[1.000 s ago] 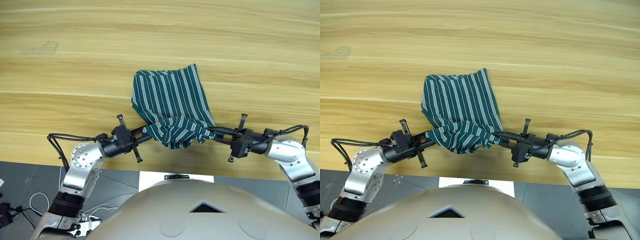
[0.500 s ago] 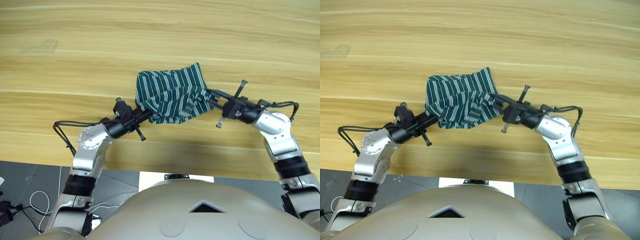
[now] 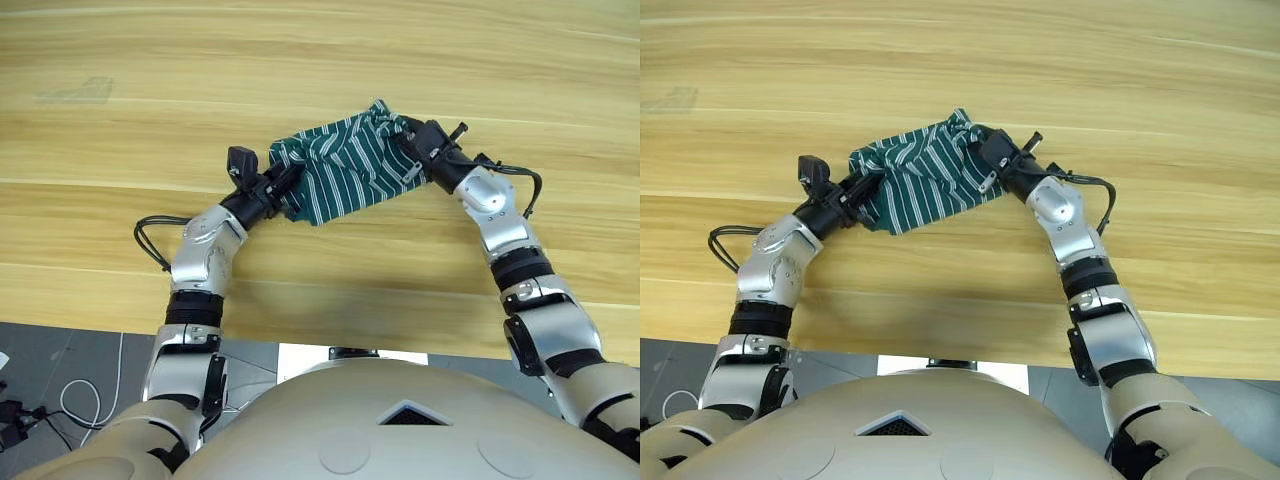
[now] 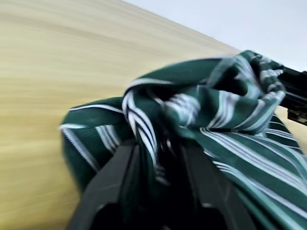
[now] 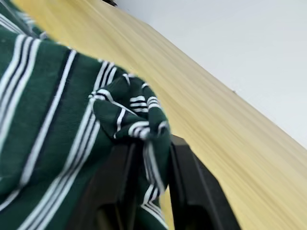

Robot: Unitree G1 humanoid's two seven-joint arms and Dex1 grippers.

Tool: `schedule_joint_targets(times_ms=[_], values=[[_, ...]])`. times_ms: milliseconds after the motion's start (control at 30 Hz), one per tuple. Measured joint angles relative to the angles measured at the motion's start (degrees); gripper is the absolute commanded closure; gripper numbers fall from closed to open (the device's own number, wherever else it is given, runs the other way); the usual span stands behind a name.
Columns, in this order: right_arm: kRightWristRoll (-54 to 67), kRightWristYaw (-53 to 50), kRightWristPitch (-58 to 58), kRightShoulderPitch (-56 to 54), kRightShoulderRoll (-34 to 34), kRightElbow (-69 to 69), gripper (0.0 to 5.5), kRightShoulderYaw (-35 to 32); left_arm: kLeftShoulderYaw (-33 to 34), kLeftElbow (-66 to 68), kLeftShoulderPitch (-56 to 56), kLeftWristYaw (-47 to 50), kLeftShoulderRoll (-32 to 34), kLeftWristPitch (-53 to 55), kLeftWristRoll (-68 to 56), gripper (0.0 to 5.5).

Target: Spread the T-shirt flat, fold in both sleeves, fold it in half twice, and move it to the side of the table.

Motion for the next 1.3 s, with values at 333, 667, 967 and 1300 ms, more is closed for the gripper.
schedule_joint_targets(times_ms=[333, 667, 967, 1300], values=[[-0.85, -12.21, -1.12, -7.88, 7.24, 15.93, 2.36, -2.81, 5.42, 2.07, -0.82, 0.94, -3.86, 1.64, -0.73, 2.47], [4.93, -20.9, 0.46, -8.4, 3.99, 16.55, 2.31, -13.88, 20.13, -8.3, 10.6, 5.36, -1.48, 5.18, -8.95, 1.08], [5.26, -8.43, 6.99, 11.12, 5.65, -20.63, 2.31, -4.26, 20.61, -15.06, 14.3, 5.0, -5.79, 3.76, -11.19, 0.12], [-2.02, -9.04, 10.44, 0.19, 10.84, -0.16, 2.31, 2.22, 11.61, -7.59, 8.7, 1.58, -14.64, -13.71, -2.02, 0.12]])
